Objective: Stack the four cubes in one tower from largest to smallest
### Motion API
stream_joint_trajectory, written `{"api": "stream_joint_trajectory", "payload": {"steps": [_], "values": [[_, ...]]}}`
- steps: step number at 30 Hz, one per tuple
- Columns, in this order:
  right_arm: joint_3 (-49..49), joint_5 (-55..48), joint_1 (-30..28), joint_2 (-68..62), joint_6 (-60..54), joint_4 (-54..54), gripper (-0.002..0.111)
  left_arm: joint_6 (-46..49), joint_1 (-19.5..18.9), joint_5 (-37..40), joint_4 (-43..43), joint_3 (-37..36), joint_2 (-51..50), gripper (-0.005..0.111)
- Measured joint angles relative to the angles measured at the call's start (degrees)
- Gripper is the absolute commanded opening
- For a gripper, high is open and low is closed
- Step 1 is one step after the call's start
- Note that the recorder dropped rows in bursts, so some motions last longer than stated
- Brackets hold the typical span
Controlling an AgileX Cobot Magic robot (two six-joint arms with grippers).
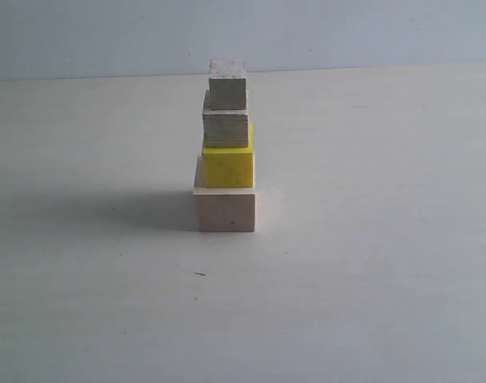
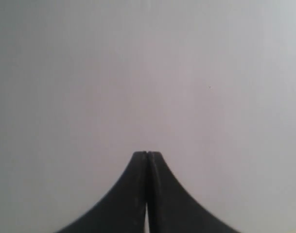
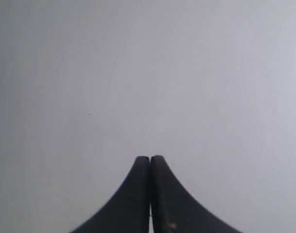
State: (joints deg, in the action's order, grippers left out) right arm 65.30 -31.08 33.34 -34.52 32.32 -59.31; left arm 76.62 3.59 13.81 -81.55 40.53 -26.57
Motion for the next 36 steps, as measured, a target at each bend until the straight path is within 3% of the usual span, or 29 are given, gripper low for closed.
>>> {"api": "stream_joint_trajectory", "payload": {"steps": [14, 26, 36], "values": [[-18.7, -1.73, 0.0, 23.78, -6.45, 12.11, 0.0, -1.97, 0.0, -2.09, 0.0, -11.07, 5.78, 0.0], [-28.94, -2.28, 0.0, 28.68, -11.17, 22.41, 0.0, -1.97, 0.0, -3.39, 0.0, -20.39, 8.43, 0.0], [-29.52, -3.36, 0.0, 28.71, -11.17, 33.02, 0.0, -1.97, 0.0, -3.51, 0.0, -23.04, 8.74, 0.0]]}}
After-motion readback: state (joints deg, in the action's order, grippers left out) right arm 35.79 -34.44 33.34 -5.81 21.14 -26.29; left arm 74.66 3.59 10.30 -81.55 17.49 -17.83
